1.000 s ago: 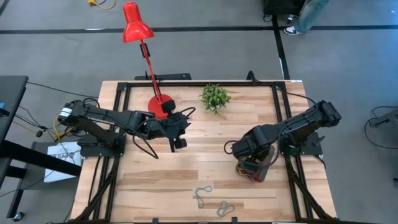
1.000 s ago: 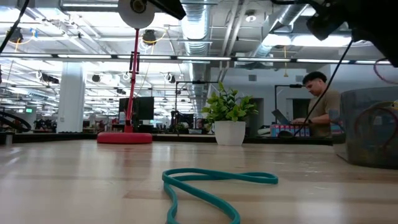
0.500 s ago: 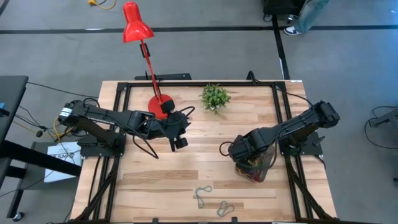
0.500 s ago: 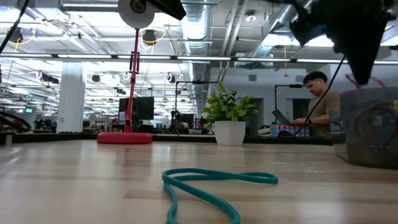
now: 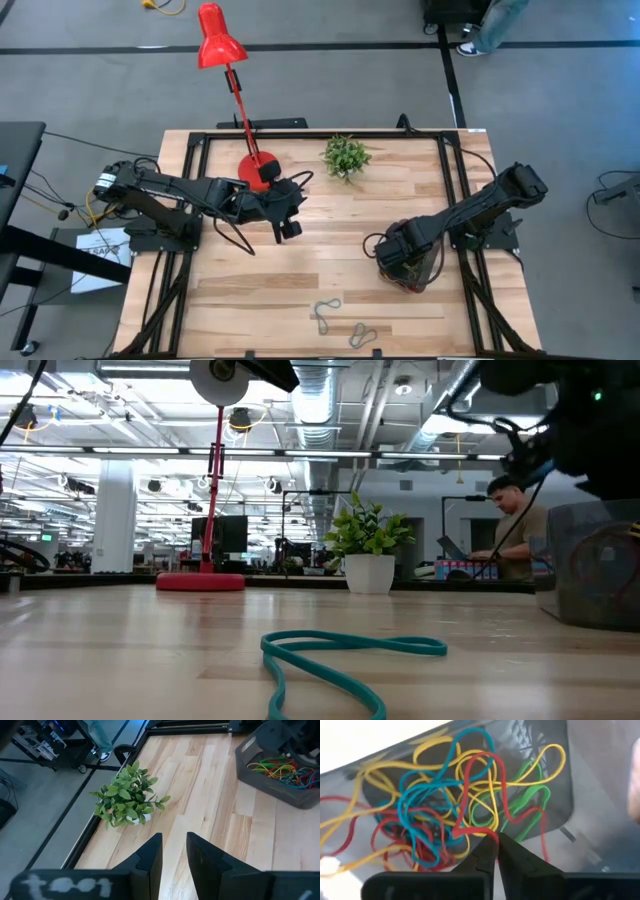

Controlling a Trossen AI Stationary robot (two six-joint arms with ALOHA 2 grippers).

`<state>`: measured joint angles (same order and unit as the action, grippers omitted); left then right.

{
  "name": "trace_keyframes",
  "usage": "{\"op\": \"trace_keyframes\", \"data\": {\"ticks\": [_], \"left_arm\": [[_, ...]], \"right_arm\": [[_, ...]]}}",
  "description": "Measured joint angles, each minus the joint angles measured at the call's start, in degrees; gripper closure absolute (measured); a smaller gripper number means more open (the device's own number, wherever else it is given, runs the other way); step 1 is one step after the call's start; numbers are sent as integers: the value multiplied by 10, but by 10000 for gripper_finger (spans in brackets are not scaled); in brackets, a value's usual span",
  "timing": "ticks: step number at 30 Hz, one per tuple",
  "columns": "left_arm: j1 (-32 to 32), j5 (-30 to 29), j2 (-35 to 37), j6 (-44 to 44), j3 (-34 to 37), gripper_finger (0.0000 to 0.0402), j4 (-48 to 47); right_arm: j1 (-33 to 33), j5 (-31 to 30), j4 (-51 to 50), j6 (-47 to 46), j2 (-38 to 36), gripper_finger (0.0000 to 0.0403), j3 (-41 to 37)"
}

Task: Pick and place items into bin
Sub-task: Put the red rubber band into the black bin, then put the blue rubber band into the black bin

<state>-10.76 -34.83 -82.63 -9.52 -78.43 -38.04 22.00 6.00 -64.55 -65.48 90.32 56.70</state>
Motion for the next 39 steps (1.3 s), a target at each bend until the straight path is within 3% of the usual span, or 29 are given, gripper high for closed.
{"op": "trace_keyframes", "data": {"ticks": [7,24,34,39], "left_arm": [[0,0,0,-1,0,322,0],[0,1,0,-11,0,322,0],[0,2,0,-13,0,322,0],[0,17,0,-13,0,322,1]], "right_arm": [[0,0,56,-37,0,359,-45],[0,1,71,-56,0,306,-46],[0,0,-57,-59,0,300,28],[0,0,-74,-23,0,300,69]]}}
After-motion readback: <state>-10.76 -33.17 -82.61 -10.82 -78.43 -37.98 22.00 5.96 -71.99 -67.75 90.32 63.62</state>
